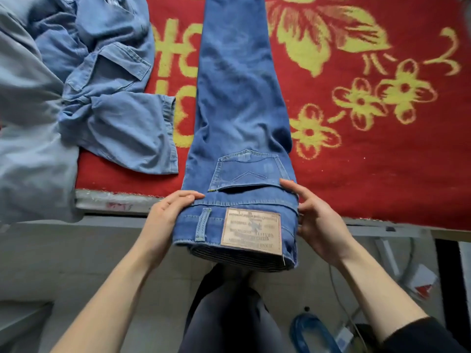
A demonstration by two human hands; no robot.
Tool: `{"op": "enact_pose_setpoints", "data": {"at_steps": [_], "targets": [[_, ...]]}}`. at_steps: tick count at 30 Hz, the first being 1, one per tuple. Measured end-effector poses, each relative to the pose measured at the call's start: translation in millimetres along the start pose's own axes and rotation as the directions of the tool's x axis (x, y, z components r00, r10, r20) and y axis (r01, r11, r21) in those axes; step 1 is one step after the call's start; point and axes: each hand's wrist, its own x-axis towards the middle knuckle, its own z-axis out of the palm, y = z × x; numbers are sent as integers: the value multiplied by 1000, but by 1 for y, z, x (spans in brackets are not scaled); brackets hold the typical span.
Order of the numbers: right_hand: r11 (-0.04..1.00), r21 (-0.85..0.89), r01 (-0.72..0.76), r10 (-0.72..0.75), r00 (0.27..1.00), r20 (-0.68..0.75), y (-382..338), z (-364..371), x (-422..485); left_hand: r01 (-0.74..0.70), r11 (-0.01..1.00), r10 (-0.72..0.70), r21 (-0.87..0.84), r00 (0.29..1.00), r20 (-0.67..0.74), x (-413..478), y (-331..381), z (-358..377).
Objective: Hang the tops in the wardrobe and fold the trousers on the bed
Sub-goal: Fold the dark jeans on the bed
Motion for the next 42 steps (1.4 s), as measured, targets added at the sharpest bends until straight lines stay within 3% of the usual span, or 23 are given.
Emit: {"op": "enact_pose_setpoints", "data": {"at_steps": [2,6,9,12,14,16,18,20,22,24,26,29,32,35,42], "targets": [[998,1,69,-68,991,116,-10,-2,-5,-10,1000,10,-1,1000,15,1,10,-2],[843,-416,341,-250,933,259,-15,-5,-22,37,991,-46,130,997,61,-10,12,1],[817,-507,276,-178,956,234,-11,-14,-43,171,971,-200,165,964,177,-35,9,2],[774,-593,221,-74,962,262,-6,-29,-66,403,906,-422,128,859,290,-63,12,7],[760,-618,201,-48,966,255,-8,-34,-75,522,853,-499,28,796,343,-73,13,6],[708,-663,245,-127,967,221,-9,-35,-71,553,822,-474,-138,798,373,-71,15,3],[700,-667,254,-210,966,148,-19,-28,-63,509,791,-367,-341,839,401,-59,19,1],[749,-615,249,-239,966,100,-28,-23,-45,422,838,-288,-345,881,376,-39,26,5],[823,-544,167,-197,980,4,-36,-18,-18,292,947,-245,-131,926,289,-15,36,16],[875,-474,97,-164,981,-102,-44,-15,14,168,982,-180,84,968,175,14,48,27],[886,-459,68,-173,966,-192,-59,-11,46,29,974,-43,223,997,58,51,58,31],[882,-460,105,-229,947,-223,-98,-3,91,-100,892,142,441,988,-63,114,82,26],[893,-415,175,-260,953,-157,-144,3,135,-98,908,139,408,988,-72,179,106,21],[887,-436,153,-213,973,-92,-190,2,183,-137,930,158,342,987,-36,238,133,19],[862,-467,197,-286,950,-126,-273,15,303,-249,930,265,271,964,-26,368,195,22]]}}
